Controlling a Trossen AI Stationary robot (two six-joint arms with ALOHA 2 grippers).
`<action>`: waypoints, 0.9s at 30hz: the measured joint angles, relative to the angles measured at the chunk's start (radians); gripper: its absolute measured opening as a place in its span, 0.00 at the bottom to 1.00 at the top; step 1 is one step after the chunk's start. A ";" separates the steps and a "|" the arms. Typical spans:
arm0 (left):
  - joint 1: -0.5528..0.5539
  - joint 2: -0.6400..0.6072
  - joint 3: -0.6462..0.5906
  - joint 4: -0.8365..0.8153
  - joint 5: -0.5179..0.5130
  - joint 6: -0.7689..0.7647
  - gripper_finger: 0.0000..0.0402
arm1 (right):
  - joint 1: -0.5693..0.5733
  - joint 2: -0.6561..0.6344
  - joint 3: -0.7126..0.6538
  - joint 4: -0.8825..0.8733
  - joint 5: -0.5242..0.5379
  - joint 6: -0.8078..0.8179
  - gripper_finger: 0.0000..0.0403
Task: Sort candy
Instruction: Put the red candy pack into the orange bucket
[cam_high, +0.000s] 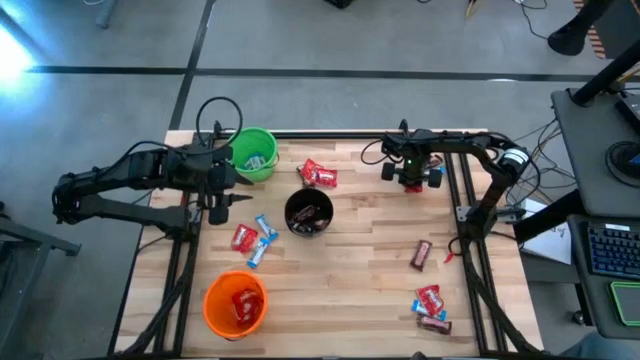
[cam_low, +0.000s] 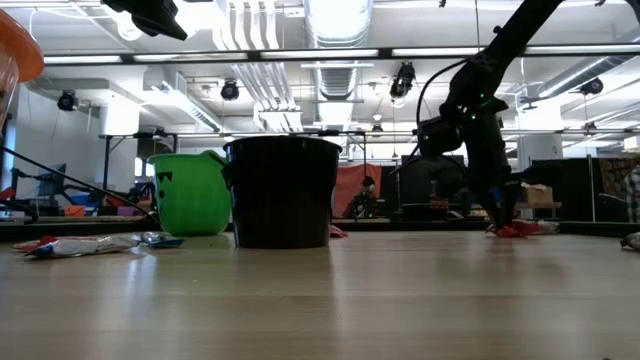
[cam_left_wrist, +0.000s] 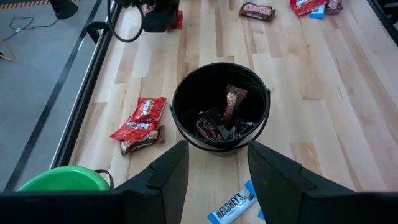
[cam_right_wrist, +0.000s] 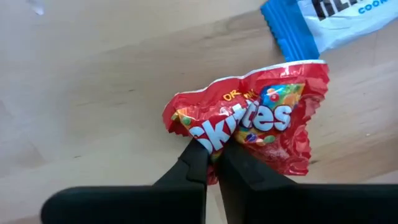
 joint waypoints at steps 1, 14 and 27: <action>0.000 0.000 0.000 0.000 0.000 0.000 0.37 | 0.000 0.000 0.003 -0.002 -0.007 -0.004 0.03; 0.000 0.000 0.000 -0.002 -0.002 0.009 0.37 | 0.061 -0.174 0.005 -0.008 -0.009 -0.014 0.02; 0.000 0.000 0.000 0.055 -0.003 0.029 0.37 | 0.231 -0.419 0.023 0.012 0.026 -0.022 0.02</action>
